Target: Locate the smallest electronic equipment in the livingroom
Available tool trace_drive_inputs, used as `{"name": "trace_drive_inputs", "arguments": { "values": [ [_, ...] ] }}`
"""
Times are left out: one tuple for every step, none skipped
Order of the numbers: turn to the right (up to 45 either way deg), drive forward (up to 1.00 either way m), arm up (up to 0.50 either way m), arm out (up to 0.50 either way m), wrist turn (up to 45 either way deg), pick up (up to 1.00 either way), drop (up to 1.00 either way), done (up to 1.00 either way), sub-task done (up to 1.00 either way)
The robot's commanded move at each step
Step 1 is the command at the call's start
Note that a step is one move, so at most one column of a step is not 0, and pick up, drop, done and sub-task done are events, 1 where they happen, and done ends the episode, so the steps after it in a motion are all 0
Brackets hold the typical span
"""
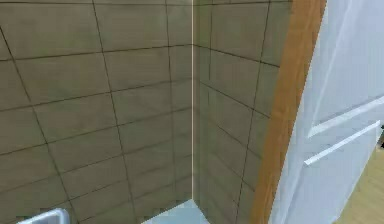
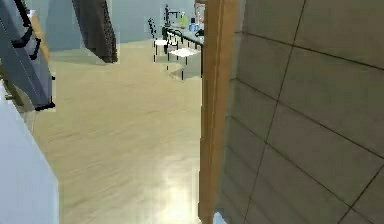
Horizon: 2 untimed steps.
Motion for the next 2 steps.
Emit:
{"name": "trace_drive_inputs", "arguments": {
  "values": [
    [45.0, 0.0, 0.0, 0.0, 0.0, 0.0, 0.0, 0.0, 0.0],
    [33.0, 0.0, 0.0, 0.0, 0.0, 0.0, 0.0, 0.0, 0.0]
  ]
}}
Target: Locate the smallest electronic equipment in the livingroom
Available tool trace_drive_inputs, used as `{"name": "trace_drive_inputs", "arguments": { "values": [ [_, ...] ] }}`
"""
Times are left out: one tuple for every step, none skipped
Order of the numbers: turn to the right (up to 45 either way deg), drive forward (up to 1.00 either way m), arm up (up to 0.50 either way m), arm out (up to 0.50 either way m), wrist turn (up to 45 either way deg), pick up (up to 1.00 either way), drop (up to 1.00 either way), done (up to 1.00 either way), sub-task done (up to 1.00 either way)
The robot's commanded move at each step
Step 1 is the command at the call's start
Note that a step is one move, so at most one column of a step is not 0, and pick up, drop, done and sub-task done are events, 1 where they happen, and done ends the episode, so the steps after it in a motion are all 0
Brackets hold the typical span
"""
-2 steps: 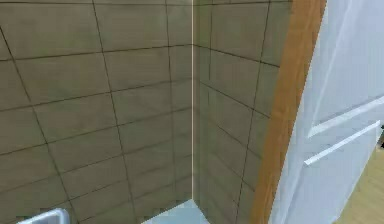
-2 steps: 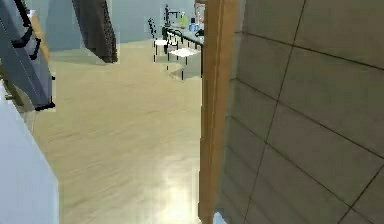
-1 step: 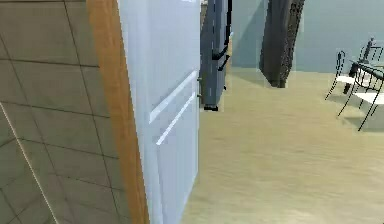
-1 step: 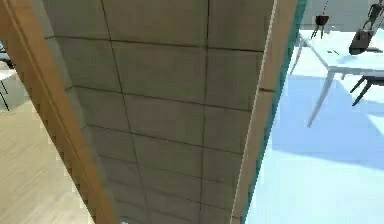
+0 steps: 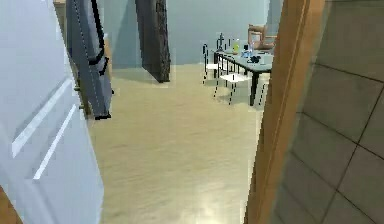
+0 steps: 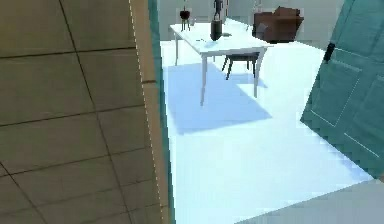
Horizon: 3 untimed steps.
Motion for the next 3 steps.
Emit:
{"name": "trace_drive_inputs", "arguments": {
  "values": [
    [0.0, 0.45, 0.0, 0.0, 0.0, 0.0, 0.0, 0.0, 0.0],
    [-12.0, 0.0, 0.0, 0.0, 0.0, 0.0, 0.0, 0.0, 0.0],
    [0.0, 0.6, 0.0, 0.0, 0.0, 0.0, 0.0, 0.0, 0.0]
  ]
}}
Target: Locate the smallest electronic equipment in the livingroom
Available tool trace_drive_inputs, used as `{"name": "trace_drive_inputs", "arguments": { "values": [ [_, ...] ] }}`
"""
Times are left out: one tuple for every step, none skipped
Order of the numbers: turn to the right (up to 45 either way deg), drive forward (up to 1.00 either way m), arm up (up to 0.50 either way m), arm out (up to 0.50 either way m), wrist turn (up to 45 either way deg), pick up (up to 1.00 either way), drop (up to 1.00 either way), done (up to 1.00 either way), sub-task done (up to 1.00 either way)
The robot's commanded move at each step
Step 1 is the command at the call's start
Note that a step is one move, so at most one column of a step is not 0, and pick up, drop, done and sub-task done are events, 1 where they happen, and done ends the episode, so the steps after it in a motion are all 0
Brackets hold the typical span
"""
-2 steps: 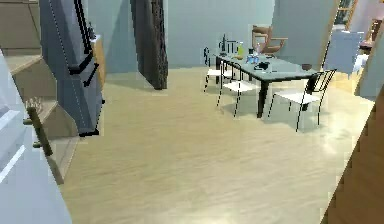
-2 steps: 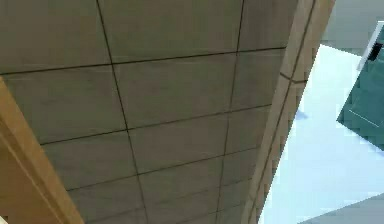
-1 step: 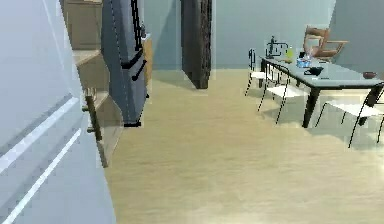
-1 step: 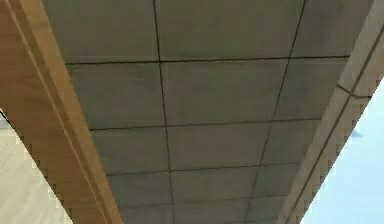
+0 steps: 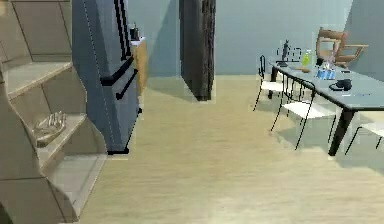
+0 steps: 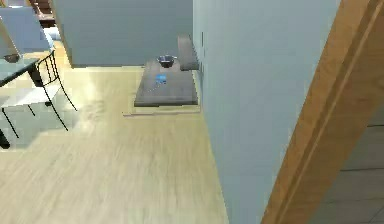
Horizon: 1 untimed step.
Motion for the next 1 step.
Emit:
{"name": "trace_drive_inputs", "arguments": {
  "values": [
    [45.0, 0.0, 0.0, 0.0, 0.0, 0.0, 0.0, 0.0, 0.0]
  ]
}}
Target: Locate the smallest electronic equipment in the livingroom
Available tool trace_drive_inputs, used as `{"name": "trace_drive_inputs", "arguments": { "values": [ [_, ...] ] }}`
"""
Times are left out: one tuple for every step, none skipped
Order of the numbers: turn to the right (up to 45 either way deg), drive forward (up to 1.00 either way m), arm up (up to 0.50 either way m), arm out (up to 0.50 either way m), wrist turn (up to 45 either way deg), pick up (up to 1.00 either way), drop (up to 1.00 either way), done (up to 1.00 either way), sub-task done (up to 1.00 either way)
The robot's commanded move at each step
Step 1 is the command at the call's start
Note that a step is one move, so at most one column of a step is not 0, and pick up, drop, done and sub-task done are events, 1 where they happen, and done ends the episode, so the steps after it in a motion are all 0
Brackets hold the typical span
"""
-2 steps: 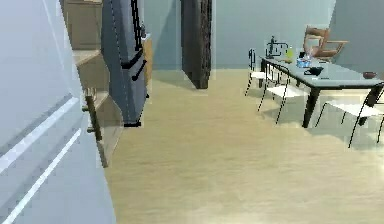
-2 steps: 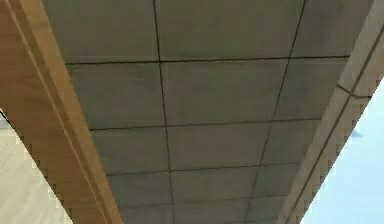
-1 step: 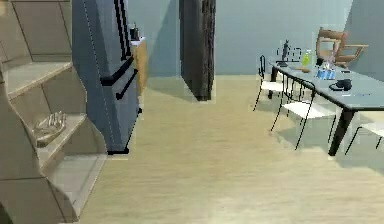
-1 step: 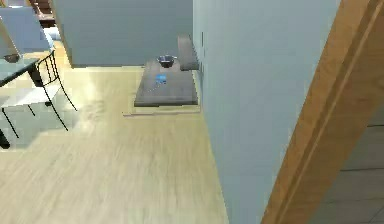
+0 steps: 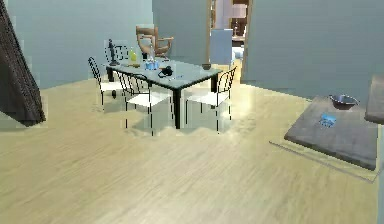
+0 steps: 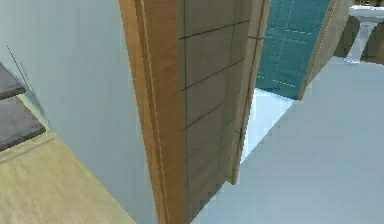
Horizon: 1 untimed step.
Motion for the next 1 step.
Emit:
{"name": "trace_drive_inputs", "arguments": {
  "values": [
    [15.0, 0.0, 0.0, 0.0, 0.0, 0.0, 0.0, 0.0, 0.0]
  ]
}}
